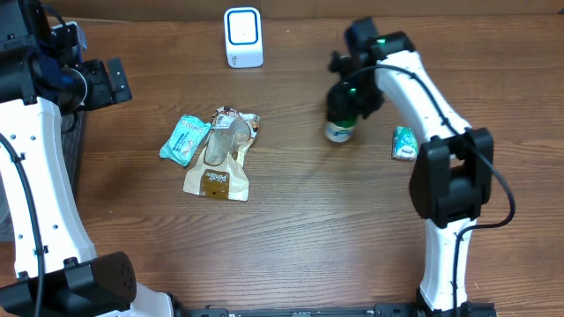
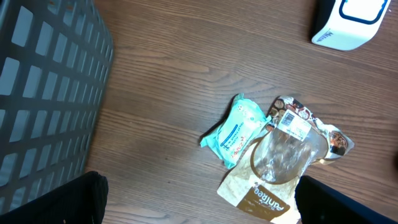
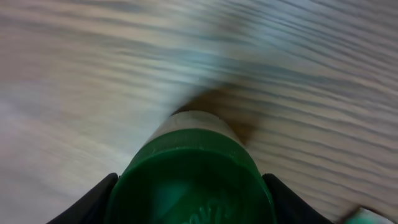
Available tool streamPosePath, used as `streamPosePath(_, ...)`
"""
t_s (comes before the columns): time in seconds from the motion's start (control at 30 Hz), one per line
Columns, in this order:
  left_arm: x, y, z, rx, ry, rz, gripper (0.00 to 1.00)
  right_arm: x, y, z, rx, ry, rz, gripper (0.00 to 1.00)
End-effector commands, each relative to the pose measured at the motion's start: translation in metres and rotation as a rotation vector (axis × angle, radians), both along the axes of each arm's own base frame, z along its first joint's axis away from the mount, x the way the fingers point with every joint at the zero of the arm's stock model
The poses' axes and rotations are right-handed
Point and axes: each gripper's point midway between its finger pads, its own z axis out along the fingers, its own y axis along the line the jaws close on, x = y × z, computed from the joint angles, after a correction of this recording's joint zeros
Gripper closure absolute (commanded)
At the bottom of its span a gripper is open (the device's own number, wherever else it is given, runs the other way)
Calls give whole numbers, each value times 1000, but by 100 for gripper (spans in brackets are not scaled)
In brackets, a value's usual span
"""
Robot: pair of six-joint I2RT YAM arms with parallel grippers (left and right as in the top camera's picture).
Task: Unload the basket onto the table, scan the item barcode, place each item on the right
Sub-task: 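Carry the jar right and set it beside the tissue packs, then reach the right gripper to the clear snack bag and grasp it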
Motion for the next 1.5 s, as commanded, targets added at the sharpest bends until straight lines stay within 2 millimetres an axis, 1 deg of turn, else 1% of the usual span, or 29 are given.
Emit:
streamPosePath(0.0,2,-4,5,-5,-16,-5,1,12,-56,-5,-84,-14,-193,72)
streamPosePath(0.03,2,-4,5,-5,-15,-5,0,13,-67,-6,-102,-13,-215,72)
streamPosePath(0.07,2,-4,5,-5,-15,-5,0,13,-72,-7,-109,-12,-224,72)
streamPosePath(0.1,2,-4,5,-5,-15,-5,0,14,-83,-7,-125,-13,-244,72)
streamPosePath(0.3,2,-4,5,-5,-16,-5,1,15,-127,-7,-242,-27,-308,71)
streamPosePath(0.33,2,-4,5,-5,-15,-5,0,15,-131,-6,-257,-26,-313,68)
streamPosePath(0.43,2,-4,5,-5,-15,-5,1,12,-139,-6,-281,-18,-320,64)
streamPosePath(0.53,2,-4,5,-5,-15,-5,0,11,-139,-6,-280,-15,-320,60)
streamPosePath(0.57,2,-4,5,-5,-15,-5,0,11,-139,-6,-279,-15,-320,51)
streamPosePath(0.6,2,-4,5,-5,-15,-5,0,11,-139,-6,-279,-15,-320,34)
streamPosePath(0.63,2,-4,5,-5,-15,-5,0,11,-139,-6,-280,-15,-320,7)
streamPosePath(0.67,2,-4,5,-5,-15,-5,1,12,-139,-6,-279,-16,-320,0)
streamPosePath(0.8,2,-4,5,-5,-15,-4,1,12,-138,1,-275,-15,-320,0)
streamPosePath(0.87,2,-4,5,-5,-15,-5,0,13,-137,11,-269,-18,-320,0)
streamPosePath(0.93,2,-4,5,-5,-15,-5,0,14,-131,23,-233,-25,-317,0)
streamPosePath(0.97,2,-4,5,-5,-15,-5,0,17,-120,37,-172,-34,-312,0)
streamPosePath(1.0,2,-4,5,-5,-16,-5,0,17,-115,43,-141,-38,-310,0)
streamPosePath(1.03,2,-4,5,-5,-15,-5,0,19,-102,53,-74,-44,-299,0)
streamPosePath(1.07,2,-4,5,-5,-16,-5,0,21,-83,67,27,-52,-284,0)
streamPosePath(1.1,2,-4,5,-5,-15,-5,1,22,-72,76,86,-55,-289,0)
streamPosePath(1.13,2,-4,5,-5,-15,-5,0,24,-55,89,177,-53,-314,0)
streamPosePath(1.17,2,-4,5,-5,-15,-5,0,24,-44,95,229,-46,-328,0)
streamPosePath(1.2,2,-4,5,-5,-15,-5,1,24,-27,104,311,-27,-338,0)
streamPosePath(1.33,2,-4,5,-5,-15,-5,1,16,22,117,491,23,-258,0)
streamPosePath(1.37,2,-4,5,-5,-15,-5,0,15,33,117,508,29,-236,0)
streamPosePath(1.4,2,-4,5,-5,-15,-5,0,13,48,114,516,28,-203,0)
streamPosePath(1.43,2,-4,5,-5,-15,-5,0,13,58,111,515,26,-182,0)
streamPosePath(1.47,2,-4,5,-5,-15,-5,0,8,78,102,513,40,-141,0)
